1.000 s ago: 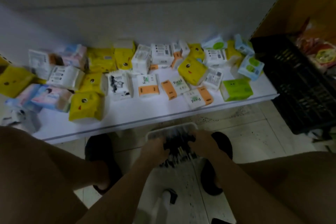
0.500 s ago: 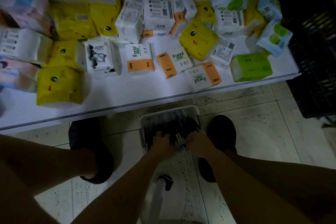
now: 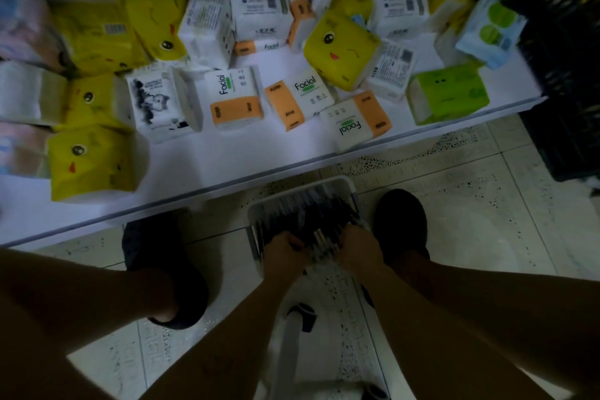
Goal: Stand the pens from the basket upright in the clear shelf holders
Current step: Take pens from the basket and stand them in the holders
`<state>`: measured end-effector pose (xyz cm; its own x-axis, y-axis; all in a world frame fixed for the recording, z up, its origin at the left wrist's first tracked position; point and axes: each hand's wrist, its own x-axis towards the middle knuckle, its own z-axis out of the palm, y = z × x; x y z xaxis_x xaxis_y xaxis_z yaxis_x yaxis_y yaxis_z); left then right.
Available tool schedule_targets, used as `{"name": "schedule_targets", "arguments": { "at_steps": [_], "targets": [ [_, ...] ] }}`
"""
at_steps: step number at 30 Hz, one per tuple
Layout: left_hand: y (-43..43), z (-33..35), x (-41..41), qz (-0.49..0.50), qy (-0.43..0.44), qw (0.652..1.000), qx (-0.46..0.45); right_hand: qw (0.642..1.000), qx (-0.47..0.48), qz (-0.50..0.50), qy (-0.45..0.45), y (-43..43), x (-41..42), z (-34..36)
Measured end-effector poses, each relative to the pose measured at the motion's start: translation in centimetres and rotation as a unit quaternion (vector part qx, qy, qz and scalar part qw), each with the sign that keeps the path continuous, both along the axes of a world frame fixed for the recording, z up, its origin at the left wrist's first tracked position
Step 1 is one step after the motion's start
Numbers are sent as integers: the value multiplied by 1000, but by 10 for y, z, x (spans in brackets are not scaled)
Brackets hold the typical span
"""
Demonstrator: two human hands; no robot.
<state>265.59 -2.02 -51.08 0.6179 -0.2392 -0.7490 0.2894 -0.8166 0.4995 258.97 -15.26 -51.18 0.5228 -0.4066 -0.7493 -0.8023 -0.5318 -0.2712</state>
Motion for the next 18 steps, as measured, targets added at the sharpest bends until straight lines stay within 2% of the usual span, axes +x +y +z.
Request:
{"name": "schedule_targets", "arguments": {
  "at_steps": [6, 10, 14, 17, 18],
  "targets": [
    [8, 6, 3, 46, 44, 997, -38, 999, 9, -42, 5, 4, -2, 13],
    [12, 12, 7, 24, 67, 997, -33, 998, 28, -62, 16, -1, 2, 34],
    [11, 30, 2, -7, 41, 998, -39, 993, 57, -97, 35, 4, -2, 60],
    [15, 48, -7, -13, 4, 998, -63, 999, 5, -26, 42, 11, -14, 83],
    [17, 54, -10, -15, -11, 997, -72, 999, -1, -31, 28, 13, -18, 88]
  ]
}}
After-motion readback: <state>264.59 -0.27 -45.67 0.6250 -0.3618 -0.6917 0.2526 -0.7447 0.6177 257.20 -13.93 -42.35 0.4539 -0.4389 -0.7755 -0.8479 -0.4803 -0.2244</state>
